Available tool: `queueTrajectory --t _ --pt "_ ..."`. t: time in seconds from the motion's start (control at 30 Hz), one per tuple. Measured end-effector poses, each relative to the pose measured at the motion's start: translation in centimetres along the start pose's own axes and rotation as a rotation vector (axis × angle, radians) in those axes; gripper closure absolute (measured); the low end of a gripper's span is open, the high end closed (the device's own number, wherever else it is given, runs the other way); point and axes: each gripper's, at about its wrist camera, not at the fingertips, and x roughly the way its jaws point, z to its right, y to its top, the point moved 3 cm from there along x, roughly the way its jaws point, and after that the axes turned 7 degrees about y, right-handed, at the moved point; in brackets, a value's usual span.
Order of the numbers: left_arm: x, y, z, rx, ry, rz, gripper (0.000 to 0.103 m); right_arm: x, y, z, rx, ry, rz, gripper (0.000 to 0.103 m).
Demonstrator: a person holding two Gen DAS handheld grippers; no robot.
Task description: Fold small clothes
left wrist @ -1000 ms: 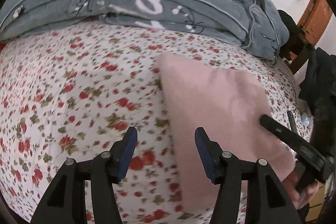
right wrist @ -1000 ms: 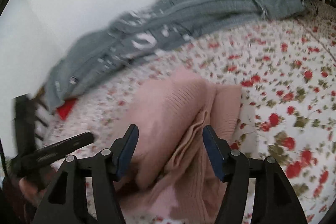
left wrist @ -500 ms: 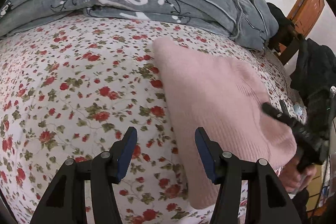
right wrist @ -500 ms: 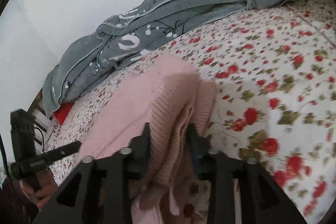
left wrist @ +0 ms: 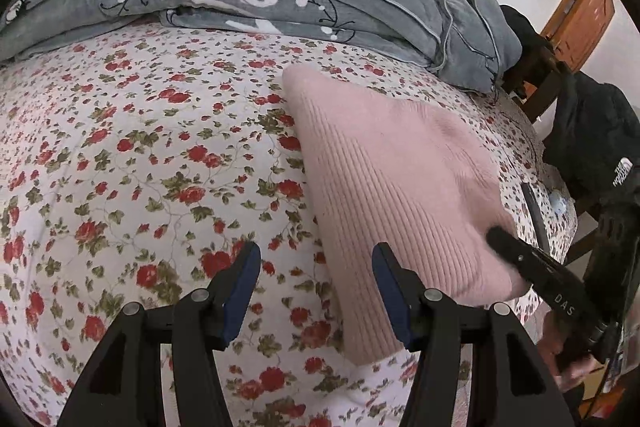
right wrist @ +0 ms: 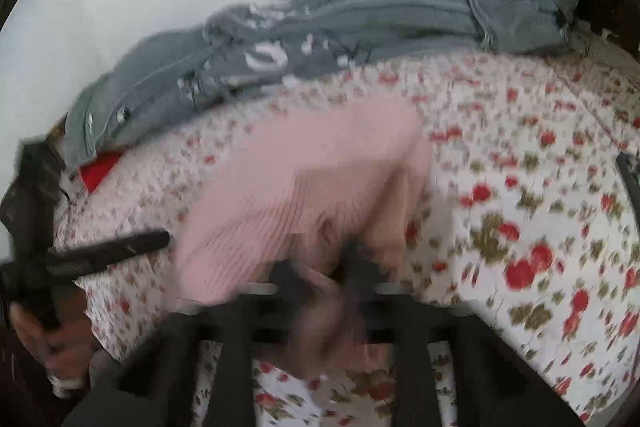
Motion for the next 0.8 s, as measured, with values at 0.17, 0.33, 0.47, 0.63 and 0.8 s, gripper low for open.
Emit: queueTrajectory --t 0.17,0.33,0.47,0.63,0.8 --pt "-0.5 -1.4 0.2 0.032 -0.011 0.0 0.045 -2.9 -2.4 2.2 0.075 0.065 0.139 0.092" --pt "-0.2 -2.3 2.6 0.077 -0.071 -0.01 0.045 0.0 -4.9 3.3 0.116 0.012 0.063 0.093" --pt "-0.1 -3.4 4.2 0.143 -0.086 -0.024 0.043 -2.3 -4.4 3.0 0.127 0.02 0.101 0.091" --pt "1.0 -6.6 4.6 0.217 -0.05 -0.063 0.042 -3.0 -4.2 3.3 0.137 0.025 0.094 0.081" --pt "1.5 -7.1 5.2 0.223 -0.003 -0.038 0.042 -3.8 -4.5 3.0 0.151 0.067 0.092 0.078"
